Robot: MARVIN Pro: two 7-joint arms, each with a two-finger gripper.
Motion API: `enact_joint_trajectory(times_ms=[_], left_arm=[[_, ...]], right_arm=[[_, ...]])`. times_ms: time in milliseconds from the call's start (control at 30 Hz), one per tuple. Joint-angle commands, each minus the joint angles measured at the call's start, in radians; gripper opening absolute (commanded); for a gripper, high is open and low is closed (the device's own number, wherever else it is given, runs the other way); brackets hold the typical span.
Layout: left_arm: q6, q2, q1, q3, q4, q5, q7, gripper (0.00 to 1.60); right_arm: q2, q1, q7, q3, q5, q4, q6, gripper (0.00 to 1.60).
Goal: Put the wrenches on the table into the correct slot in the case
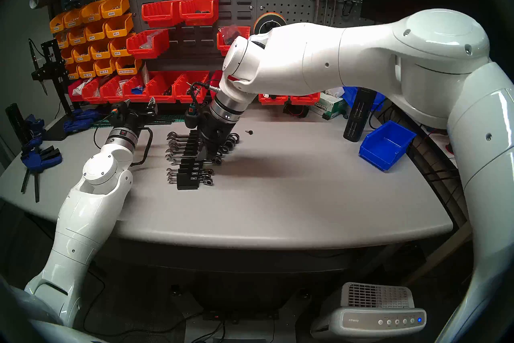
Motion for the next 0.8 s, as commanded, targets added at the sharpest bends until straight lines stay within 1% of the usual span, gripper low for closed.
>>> enact_joint_trajectory(times_ms=[0, 200, 767], left_arm=[[-0.012, 0.001, -0.027, -0.009, -0.030, 0.000, 0.000, 1.60], [-0.012, 0.001, -0.027, -0.009, -0.030, 0.000, 0.000, 1.60], [-0.012, 0.001, -0.027, -0.009, -0.030, 0.000, 0.000, 1.60]], right_arm=[[0.006, 0.024, -0.009, 0.014, 0.003, 0.011, 0.002, 0.00], [0.006, 0.026, -0.010, 0.012, 0.005, 0.014, -0.001, 0.00], [-0.015, 0.026, 0.020, 0.000, 0.005, 0.037, -0.001, 0.00]])
